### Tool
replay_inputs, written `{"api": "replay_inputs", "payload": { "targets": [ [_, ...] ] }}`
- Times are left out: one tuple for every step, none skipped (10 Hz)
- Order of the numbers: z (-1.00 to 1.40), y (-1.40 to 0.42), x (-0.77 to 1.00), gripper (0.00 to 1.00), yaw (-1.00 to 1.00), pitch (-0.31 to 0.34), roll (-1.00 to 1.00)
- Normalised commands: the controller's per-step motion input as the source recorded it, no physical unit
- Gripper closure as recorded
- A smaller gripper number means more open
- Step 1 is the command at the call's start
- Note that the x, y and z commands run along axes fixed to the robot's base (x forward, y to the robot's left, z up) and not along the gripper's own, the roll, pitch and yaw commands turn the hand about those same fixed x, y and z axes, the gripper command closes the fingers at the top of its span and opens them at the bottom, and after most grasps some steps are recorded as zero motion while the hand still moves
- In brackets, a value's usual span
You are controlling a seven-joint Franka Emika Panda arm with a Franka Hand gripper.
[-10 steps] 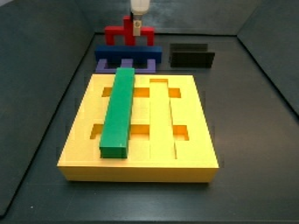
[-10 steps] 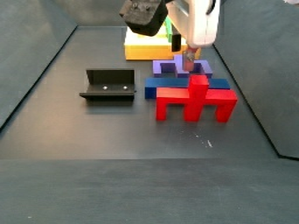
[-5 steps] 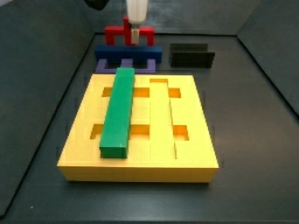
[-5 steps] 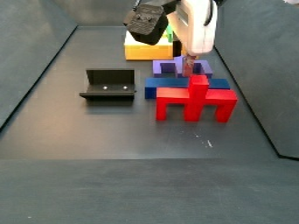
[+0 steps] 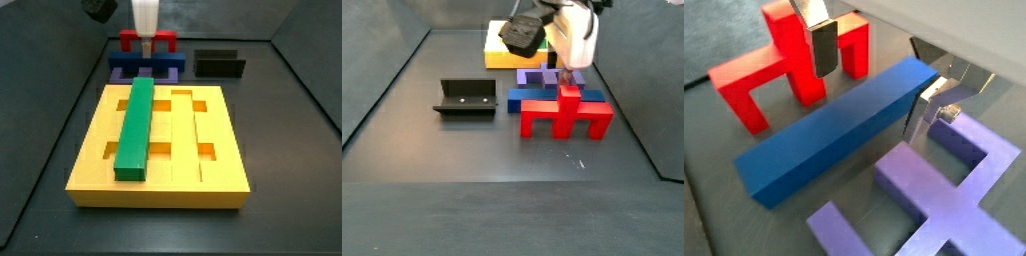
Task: Pick up the blue object. Move up. Move to above the board. Insert the blue object.
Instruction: Pick up the blue object.
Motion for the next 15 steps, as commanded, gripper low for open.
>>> {"api": "replay_inputs", "payload": {
  "targets": [
    [-0.19,0.0,-0.33,0.0,-0.03,-0.15,0.03],
    [-0.17,0.0,-0.33,0.0,-0.06,-0.149,0.0],
    [-0.18,0.07,-0.31,0.0,-0.07,-0.137,-0.02],
    [-0.17,0.09,-0.28,0.0,-0.07,-0.12,-0.05],
    [-0.16,0.19,-0.15,0.0,-0.12,-0.061,-0.05],
    [-0.17,0.23,-0.13,0.0,-0.13,-0.057,-0.08],
    [-0.13,0.17,-0.08,0.0,-0.13,-0.047,-0.08],
    [-0.11,0.12,0.0,0.0,-0.11,-0.029,-0.09],
    [-0.11,0.11,0.0,0.0,-0.1,-0.02,-0.08],
    [-0.13,0.1,0.0,0.0,-0.1,-0.026,-0.08],
    [-0.13,0.12,0.0,0.0,-0.1,-0.021,-0.08],
    [-0.14,0.13,0.0,0.0,-0.11,-0.017,-0.08],
    [-0.13,0.1,0.0,0.0,-0.11,-0.01,-0.08],
    [-0.13,0.11,0.0,0.0,-0.11,-0.016,-0.09],
    [-0.14,0.12,0.0,0.0,-0.11,-0.026,-0.1]
  ]
}}
